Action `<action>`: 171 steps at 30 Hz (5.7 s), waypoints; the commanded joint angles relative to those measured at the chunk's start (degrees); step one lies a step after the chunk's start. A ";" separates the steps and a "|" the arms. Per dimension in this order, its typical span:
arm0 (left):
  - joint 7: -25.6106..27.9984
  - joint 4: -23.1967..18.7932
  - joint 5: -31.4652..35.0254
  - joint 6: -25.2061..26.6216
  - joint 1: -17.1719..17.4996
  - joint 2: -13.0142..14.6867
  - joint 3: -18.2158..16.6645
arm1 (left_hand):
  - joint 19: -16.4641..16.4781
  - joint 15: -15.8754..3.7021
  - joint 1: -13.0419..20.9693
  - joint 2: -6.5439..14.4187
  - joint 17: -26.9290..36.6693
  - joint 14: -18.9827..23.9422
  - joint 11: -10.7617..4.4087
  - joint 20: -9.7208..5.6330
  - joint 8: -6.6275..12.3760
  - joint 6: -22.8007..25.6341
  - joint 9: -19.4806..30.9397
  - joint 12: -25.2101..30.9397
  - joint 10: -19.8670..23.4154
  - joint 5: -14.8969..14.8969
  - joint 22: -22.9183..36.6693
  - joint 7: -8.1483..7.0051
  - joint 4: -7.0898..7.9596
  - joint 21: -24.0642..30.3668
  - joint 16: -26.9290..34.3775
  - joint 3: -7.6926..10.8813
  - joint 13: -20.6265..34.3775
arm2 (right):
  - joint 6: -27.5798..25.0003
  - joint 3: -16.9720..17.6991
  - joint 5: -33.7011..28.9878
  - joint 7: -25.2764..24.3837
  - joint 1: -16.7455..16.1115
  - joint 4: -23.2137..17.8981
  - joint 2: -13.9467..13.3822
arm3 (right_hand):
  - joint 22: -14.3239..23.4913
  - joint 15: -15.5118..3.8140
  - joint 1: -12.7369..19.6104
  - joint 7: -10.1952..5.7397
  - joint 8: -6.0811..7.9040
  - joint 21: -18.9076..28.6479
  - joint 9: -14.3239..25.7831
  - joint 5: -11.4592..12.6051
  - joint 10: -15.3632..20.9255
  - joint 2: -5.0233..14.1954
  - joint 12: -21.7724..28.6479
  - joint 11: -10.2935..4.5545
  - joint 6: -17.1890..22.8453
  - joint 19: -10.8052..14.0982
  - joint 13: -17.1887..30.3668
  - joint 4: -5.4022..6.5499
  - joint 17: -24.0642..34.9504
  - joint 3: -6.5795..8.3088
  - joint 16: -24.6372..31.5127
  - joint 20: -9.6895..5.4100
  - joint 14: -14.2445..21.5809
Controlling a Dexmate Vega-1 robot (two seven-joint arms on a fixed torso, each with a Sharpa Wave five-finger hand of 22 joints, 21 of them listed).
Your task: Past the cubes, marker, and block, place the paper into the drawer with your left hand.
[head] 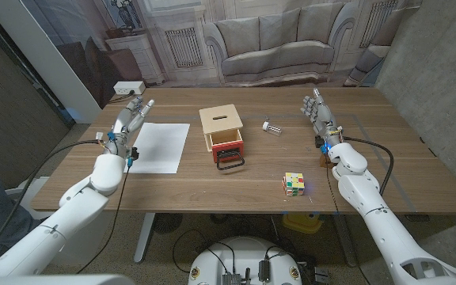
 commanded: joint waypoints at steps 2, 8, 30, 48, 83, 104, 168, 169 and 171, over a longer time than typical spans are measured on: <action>1.34 -3.92 5.89 8.76 1.59 0.62 -0.88 | 0.54 -0.87 0.65 0.15 0.27 0.45 -0.41 -1.60 0.05 0.60 0.34 -0.06 0.56 0.48 0.17 -0.09 -0.50 -0.22 -0.22 -0.09 0.05 | -0.44 -0.12 0.18 0.04 -0.35 -0.57 -0.05 | 0.16 0.06 0.11 -0.10 0.09 -0.26 0.19 -0.24 -0.28 0.14 0.15 0.04 0.12 0.56 0.17 0.12 0.34 -0.08 -0.04 -0.59 -0.04; 0.37 -5.31 8.22 12.51 1.89 0.66 -1.30 | 0.34 -0.91 1.33 0.21 0.26 0.36 -0.30 -1.55 -0.08 0.55 0.34 -0.28 0.37 0.68 0.17 -0.17 -0.81 -0.43 -0.38 -0.02 0.06 | -0.65 -0.13 0.28 -0.10 -0.41 -0.74 0.07 | 0.17 0.06 0.12 -0.12 0.10 -0.44 0.19 -0.24 -0.36 0.17 0.13 0.04 0.16 0.61 0.17 0.09 0.34 -0.12 -0.04 -0.55 -0.03; -3.25 -7.43 17.36 20.88 0.90 -0.01 -0.76 | -0.14 -1.15 3.02 0.36 0.25 0.46 -0.82 -1.40 -0.07 1.45 0.36 -0.48 0.83 1.15 0.18 -0.41 -1.57 -0.92 -0.60 0.06 0.08 | 0.02 -0.24 0.83 0.91 -0.37 -0.02 0.85 | 0.19 -0.05 0.10 -0.13 0.21 -0.83 0.19 -0.25 -0.12 0.28 0.26 0.13 0.48 0.87 0.17 0.05 0.34 -0.23 0.01 -0.59 0.13; -10.43 -9.69 20.86 26.86 -0.57 0.70 -0.19 | -0.45 -1.31 3.89 0.38 0.26 0.60 -0.84 -1.53 -0.02 2.28 0.38 -0.58 1.30 1.38 0.21 -0.28 -1.92 -1.19 -0.70 -0.07 0.09 | -0.83 -0.52 0.40 0.13 -0.20 -0.61 0.85 | 0.21 -0.54 0.12 -0.27 0.27 -1.23 0.19 -0.26 0.17 0.37 0.38 -0.10 0.75 1.18 0.16 -0.02 0.32 -0.33 0.08 -0.84 0.39; -17.85 -13.99 33.46 38.82 -2.96 2.07 5.14 | -0.90 -1.31 6.28 -1.46 0.17 -0.36 -1.13 -1.36 -0.78 1.52 0.40 -1.33 0.36 1.51 0.18 -0.16 -3.43 -1.60 -1.15 -1.02 0.13 | -2.17 2.29 1.22 -2.04 -3.83 -6.94 -2.48 | 0.22 -0.62 0.17 -0.41 0.22 -1.92 0.19 -0.27 0.19 0.56 0.36 -0.18 0.84 1.55 0.15 -0.13 0.30 -0.47 -0.02 -1.21 0.28; -21.44 -12.97 41.69 43.16 -4.75 2.95 8.94 | 0.25 -2.81 8.02 -2.89 0.21 1.61 -2.97 -0.35 -0.39 3.65 0.42 -0.87 2.51 1.77 0.19 -1.82 -4.45 -1.35 -0.57 -2.08 0.17 | -3.06 2.76 1.40 -4.32 -6.18 -9.99 -3.18 | 0.23 -0.63 0.05 -0.52 0.18 -2.36 0.19 -0.30 0.17 0.62 0.34 -0.19 0.81 1.67 0.15 -0.12 0.31 -0.63 -0.03 -1.06 0.28; -23.17 -8.85 48.93 44.72 -6.48 0.48 12.21 | 10.18 -2.87 12.25 -5.59 0.45 3.14 -5.35 8.64 -1.27 6.23 0.54 -2.07 4.01 2.36 -0.13 -5.05 -6.29 -0.73 -1.31 -5.88 0.27 | -4.29 2.22 1.43 -5.07 -6.72 -11.54 -3.67 | 0.28 -0.45 0.01 -0.54 0.13 -3.64 0.20 -0.32 0.06 0.79 0.30 -0.09 0.80 1.82 0.15 -0.27 0.29 -0.97 -0.05 -0.60 0.37; -22.53 -8.67 48.65 44.11 -6.20 0.47 11.99 | 10.15 -2.98 12.27 -5.57 0.45 3.09 -5.38 8.70 -1.28 6.18 0.54 -2.07 3.98 2.37 -0.13 -5.03 -6.29 -0.76 -1.32 -5.88 0.27 | -4.35 2.19 1.42 -5.01 -6.69 -11.57 -3.72 | 0.28 -0.43 0.01 -0.55 0.11 -3.66 0.20 -0.32 0.07 0.80 0.30 -0.09 0.76 1.82 0.15 -0.27 0.29 -0.98 -0.06 -0.59 0.36; -20.92 -8.18 48.35 43.44 -5.72 0.04 11.63 | 10.18 -3.12 12.29 -5.51 0.46 2.99 -5.37 8.75 -1.31 6.13 0.54 -2.06 3.99 2.38 -0.13 -5.00 -6.28 -0.78 -1.34 -5.89 0.28 | -4.53 2.13 1.33 -5.04 -6.63 -11.67 -3.82 | 0.28 -0.46 0.01 -0.56 0.11 -3.68 0.20 -0.32 0.04 0.80 0.29 -0.06 0.75 1.83 0.15 -0.27 0.29 -0.99 -0.05 -0.59 0.38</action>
